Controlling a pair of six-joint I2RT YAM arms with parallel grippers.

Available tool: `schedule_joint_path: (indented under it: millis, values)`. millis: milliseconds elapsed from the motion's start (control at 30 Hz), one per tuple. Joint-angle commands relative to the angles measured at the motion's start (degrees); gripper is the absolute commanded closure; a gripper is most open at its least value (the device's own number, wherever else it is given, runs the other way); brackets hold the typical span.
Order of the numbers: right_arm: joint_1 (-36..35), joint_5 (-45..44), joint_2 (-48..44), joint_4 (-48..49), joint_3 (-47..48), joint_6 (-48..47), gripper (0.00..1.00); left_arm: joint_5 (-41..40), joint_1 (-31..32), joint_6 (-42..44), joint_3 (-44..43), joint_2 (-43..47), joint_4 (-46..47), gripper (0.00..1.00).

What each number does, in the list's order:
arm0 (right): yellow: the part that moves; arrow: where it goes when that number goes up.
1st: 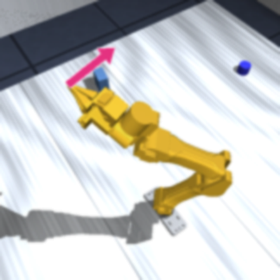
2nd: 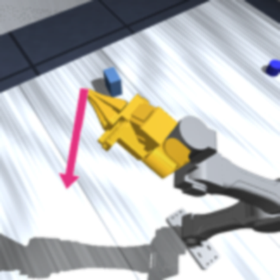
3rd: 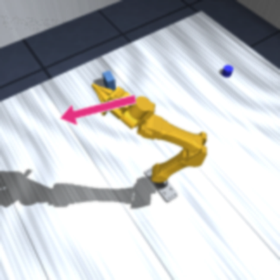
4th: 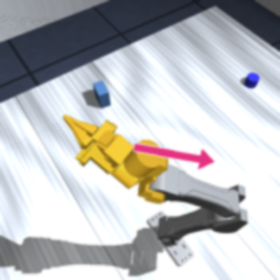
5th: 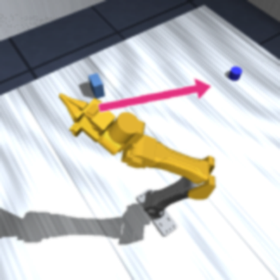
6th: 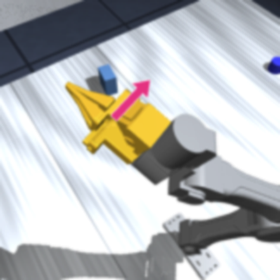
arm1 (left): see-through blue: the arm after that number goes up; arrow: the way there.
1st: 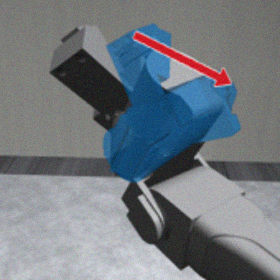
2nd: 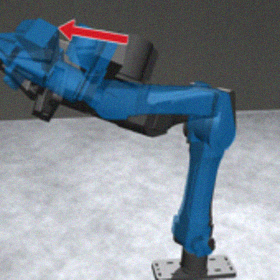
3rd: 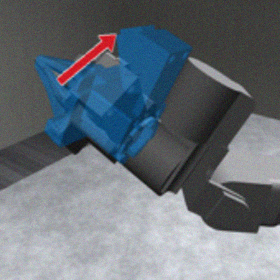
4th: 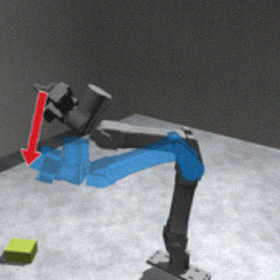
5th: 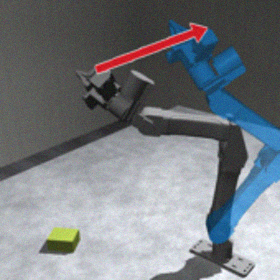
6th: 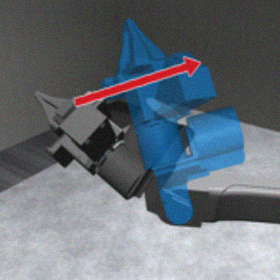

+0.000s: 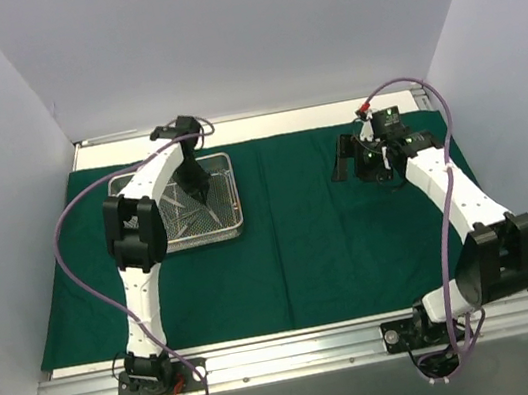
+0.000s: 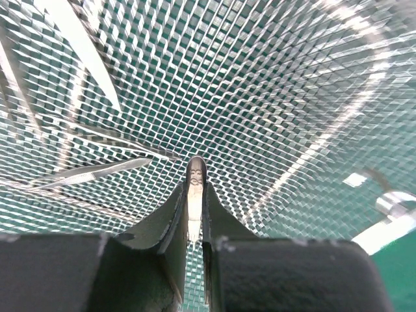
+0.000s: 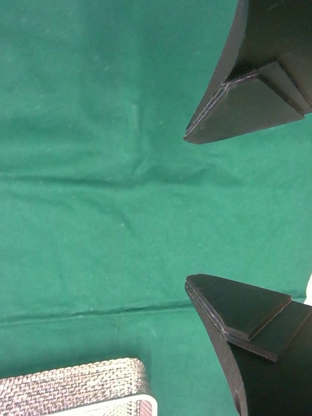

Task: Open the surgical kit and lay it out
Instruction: Pick up the medical item from the container, then place the medical item in the surgical kit.

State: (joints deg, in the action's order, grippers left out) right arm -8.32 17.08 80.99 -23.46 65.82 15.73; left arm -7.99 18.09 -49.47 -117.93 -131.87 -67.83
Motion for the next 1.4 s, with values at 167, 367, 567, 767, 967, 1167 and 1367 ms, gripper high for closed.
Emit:
schedule_joint_path:
  millis: [167,367,567,767,967,1167,1367]
  values:
    - [-6.3,10.1,7.4,6.2,9.8,-2.2,0.18,2.5,-1.6,10.3,-7.6,11.2,-1.0,0.98]
    - [-15.9,22.4,14.4,17.7,14.3,0.1,0.24,11.6,-2.0,11.2,-6.8,15.8,-2.5,0.98]
    - [-21.6,28.3,21.0,21.7,19.8,1.5,0.43,19.4,-2.2,7.5,1.0,21.6,0.9,0.98]
    - [-23.0,30.8,21.4,25.4,18.6,3.3,0.50,22.3,-1.7,5.6,2.6,23.1,2.5,0.98]
    - [-24.6,35.2,22.5,28.2,17.6,5.1,0.52,23.4,-1.6,5.0,3.8,23.8,3.2,0.98]
    - [-25.7,35.2,25.2,26.8,18.9,5.5,0.59,23.2,-1.3,4.7,4.1,23.8,3.2,0.98]
    - [-26.2,34.7,28.0,23.9,21.2,4.4,0.62,23.3,-1.3,4.5,4.1,23.6,3.2,0.98]
